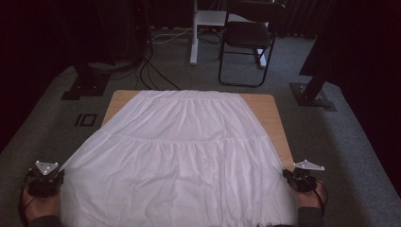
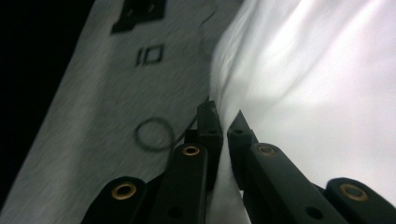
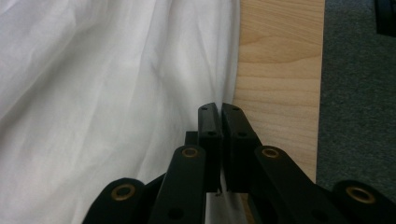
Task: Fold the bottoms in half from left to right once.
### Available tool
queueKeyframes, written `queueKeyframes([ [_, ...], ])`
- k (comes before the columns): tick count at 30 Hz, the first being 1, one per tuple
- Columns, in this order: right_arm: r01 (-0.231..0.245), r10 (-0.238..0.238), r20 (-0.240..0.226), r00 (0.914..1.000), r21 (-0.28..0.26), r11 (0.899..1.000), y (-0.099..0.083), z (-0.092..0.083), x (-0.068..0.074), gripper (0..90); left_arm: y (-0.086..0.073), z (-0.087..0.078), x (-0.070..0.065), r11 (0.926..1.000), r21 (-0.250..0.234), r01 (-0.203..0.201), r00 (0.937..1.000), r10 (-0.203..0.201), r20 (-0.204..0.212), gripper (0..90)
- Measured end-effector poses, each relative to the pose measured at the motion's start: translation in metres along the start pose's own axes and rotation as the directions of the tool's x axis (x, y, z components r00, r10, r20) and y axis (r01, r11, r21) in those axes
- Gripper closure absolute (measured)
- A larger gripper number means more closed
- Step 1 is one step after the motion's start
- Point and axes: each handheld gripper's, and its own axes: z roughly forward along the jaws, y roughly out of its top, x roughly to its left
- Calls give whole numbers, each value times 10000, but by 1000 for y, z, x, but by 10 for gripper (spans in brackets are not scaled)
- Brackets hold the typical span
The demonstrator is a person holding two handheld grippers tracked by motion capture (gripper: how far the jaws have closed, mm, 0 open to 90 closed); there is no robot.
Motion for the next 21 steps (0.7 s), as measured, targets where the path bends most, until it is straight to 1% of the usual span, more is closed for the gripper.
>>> queueKeyframes([
  [2,-29,28,-58,10000,-42,10000,-1,0,0,852,8,-13,-6,9981,-609,-1,9980,39,627,889],
  [3,-49,49,-87,10000,-49,10000,-1,0,0,843,13,-21,-11,9954,-958,-2,9948,100,1016,888],
  [4,-40,39,-120,9999,-56,10000,-1,0,0,836,17,-27,-15,9929,-1187,-47,9911,204,1319,888],
  [5,-36,35,-133,9999,-68,10000,-1,0,0,833,25,-37,-23,9871,-1587,-215,9837,493,1730,888],
  [6,-21,19,-156,9999,-84,10000,-1,0,0,830,33,-45,-30,9813,-1892,-362,9762,752,2032,888],
  [7,-15,13,-177,9998,-94,10000,-1,0,1,829,41,-53,-37,9746,-2192,-453,9663,984,2377,887],
  [8,-3,1,-192,9998,-102,9999,-1,1,1,830,49,-59,-46,9666,-2493,-595,9547,1280,2687,887],
  [9,18,-21,-218,9998,-106,9999,-1,1,1,830,58,-65,-56,9591,-2718,-792,9388,1634,3033,887],
  [11,60,-63,-272,9996,-124,9999,0,1,2,830,75,-70,-77,9455,-3023,-1209,9021,2317,3641,887],
  [12,64,-67,-282,9996,-120,9999,0,1,2,830,83,-69,-87,9398,-3129,-1376,8810,2605,3949,887],
  [15,74,-78,-297,9995,-117,9999,0,2,2,831,108,-57,-121,9276,-3371,-1611,8149,3177,4848,887],
  [16,75,-78,-291,9995,-113,9999,0,2,2,831,113,-54,-130,9240,-3447,-1658,7965,3315,5056,888],
  [17,67,-70,-289,9996,-115,9999,0,2,2,831,122,-50,-147,9156,-3599,-1793,7646,3599,5346,888],
  [18,53,-57,-282,9996,-111,9999,0,2,3,831,129,-49,-162,9049,-3748,-2016,7398,3914,5472,888],
  [19,48,-51,-289,9996,-112,9999,0,2,3,832,136,-48,-178,8912,-3943,-2242,7141,4255,5558,888],
  [20,50,-53,-301,9995,-121,9999,0,2,2,834,142,-47,-195,8733,-4181,-2501,6913,4634,5544,888],
  [21,36,-39,-313,9995,-126,9999,1,2,2,837,149,-45,-211,8511,-4392,-2877,6700,5065,5427,888],
])
